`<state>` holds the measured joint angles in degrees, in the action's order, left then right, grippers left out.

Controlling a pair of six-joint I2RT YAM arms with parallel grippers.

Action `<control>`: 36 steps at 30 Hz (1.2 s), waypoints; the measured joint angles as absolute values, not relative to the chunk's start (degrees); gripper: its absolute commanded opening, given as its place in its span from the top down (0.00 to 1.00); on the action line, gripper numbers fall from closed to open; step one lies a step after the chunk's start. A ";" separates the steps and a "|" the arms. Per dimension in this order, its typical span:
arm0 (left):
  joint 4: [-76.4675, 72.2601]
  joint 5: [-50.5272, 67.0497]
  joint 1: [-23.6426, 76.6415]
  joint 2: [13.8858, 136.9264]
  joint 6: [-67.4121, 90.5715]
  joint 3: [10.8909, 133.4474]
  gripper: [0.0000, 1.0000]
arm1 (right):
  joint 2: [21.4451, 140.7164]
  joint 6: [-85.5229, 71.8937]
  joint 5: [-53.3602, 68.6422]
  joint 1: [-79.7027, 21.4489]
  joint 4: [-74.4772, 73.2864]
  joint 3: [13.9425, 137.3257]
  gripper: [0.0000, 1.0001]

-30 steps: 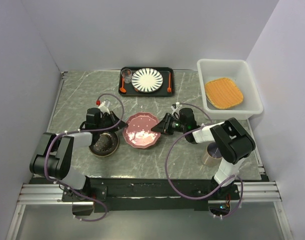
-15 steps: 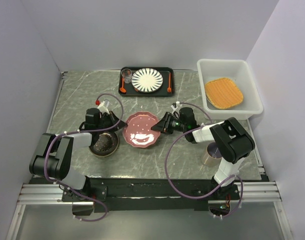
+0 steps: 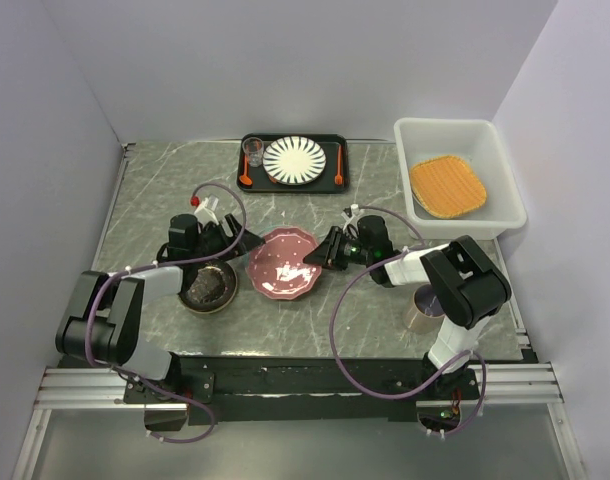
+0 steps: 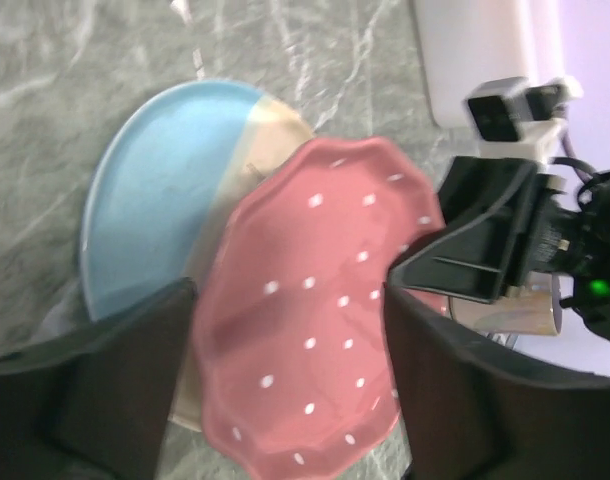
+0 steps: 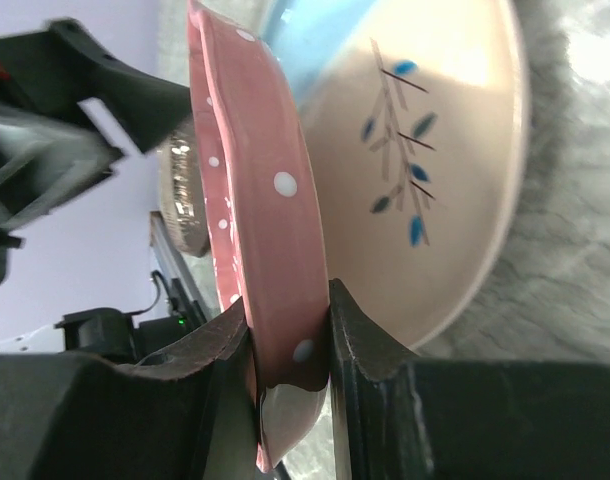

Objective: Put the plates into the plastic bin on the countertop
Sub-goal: Pick up the plate at the center of the board.

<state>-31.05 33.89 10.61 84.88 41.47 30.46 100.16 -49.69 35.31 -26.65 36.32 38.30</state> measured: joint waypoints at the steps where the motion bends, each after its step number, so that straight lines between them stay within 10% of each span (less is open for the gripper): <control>1: -31.55 34.17 10.61 84.53 41.47 30.46 0.07 | 100.16 -49.47 35.09 -26.68 35.51 38.30 1.00; 36: -31.75 27.83 10.70 77.56 41.06 28.58 0.01 | 91.68 -44.66 33.04 -25.34 22.55 41.54 1.00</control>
